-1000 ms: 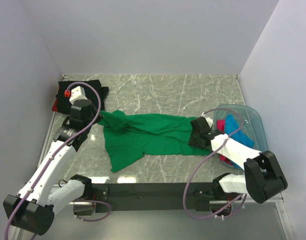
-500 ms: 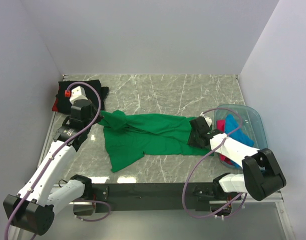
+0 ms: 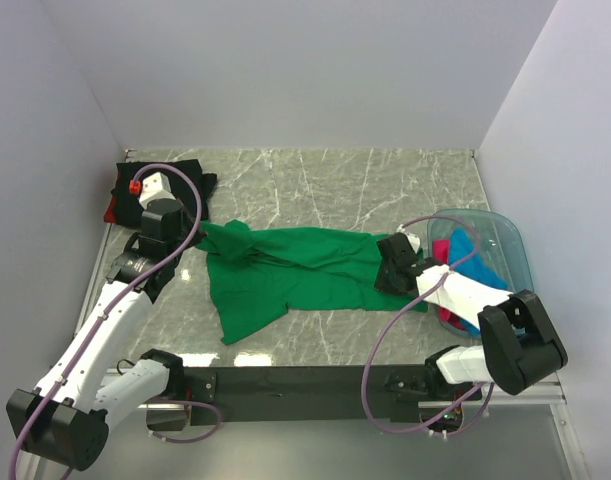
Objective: Fold and stack the t-shirts
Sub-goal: Flatten the tshirt out
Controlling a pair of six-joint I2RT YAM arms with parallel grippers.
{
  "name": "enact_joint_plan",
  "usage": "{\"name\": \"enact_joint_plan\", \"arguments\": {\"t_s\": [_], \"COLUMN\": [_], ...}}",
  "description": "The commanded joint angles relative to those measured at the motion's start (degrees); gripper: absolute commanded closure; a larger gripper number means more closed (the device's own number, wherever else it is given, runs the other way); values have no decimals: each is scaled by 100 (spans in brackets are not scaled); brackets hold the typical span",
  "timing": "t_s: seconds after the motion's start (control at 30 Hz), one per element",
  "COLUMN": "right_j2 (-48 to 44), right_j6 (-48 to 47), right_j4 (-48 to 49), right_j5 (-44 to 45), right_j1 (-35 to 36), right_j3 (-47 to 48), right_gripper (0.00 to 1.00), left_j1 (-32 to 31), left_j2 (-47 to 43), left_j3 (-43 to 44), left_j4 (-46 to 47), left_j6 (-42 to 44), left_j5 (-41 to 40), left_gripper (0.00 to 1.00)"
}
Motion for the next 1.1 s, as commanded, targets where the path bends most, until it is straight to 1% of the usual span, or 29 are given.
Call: {"name": "enact_joint_plan", "arguments": {"t_s": [0.0, 0.17, 0.27, 0.3, 0.4, 0.53, 0.63, 0.67, 0.8, 0.97, 1.07], "right_j2": [-144, -716, -1278, -1610, -2173, -2825, -3203, -3317, -3564, -3766, -3845], "right_j6": [-69, -280, -456, -613, -991, -1405, -1581, -1660, -1792, -1827, -1845], "right_j4": [77, -239, -555, -686, -1020, -1188, -1399, -1460, -1803, -2041, -2147], "right_j5": [-18, 157, 315, 359, 430, 395, 500, 509, 378, -175, -456], "right_j1": [-17, -17, -17, -8, -17, -17, -17, -25, -17, -8, -8], "right_j3": [10, 203, 414, 476, 809, 1258, 1775, 2099, 2892, 4006, 4465], "right_gripper": [100, 100, 100, 100, 100, 100, 100, 100, 100, 100, 100], "left_j1": [25, 25, 25, 25, 25, 25, 25, 25, 25, 25, 25], "left_j2": [-100, -153, -311, -398, -521, -724, -969, -1040, -1452, -1690, -1857], "left_j3": [2, 63, 124, 168, 300, 485, 748, 914, 1363, 2188, 2531], "left_j4": [179, 118, 83, 48, -84, -216, -365, -400, -515, -770, -761], "left_j6": [61, 43, 34, 34, 43, 78, 96, 96, 34, -36, -62], "left_j5": [36, -17, -122, -157, -193, -210, -228, -176, 88, 378, 562], "left_gripper": [100, 99, 99, 100, 99, 100, 99, 99, 100, 99, 99]}}
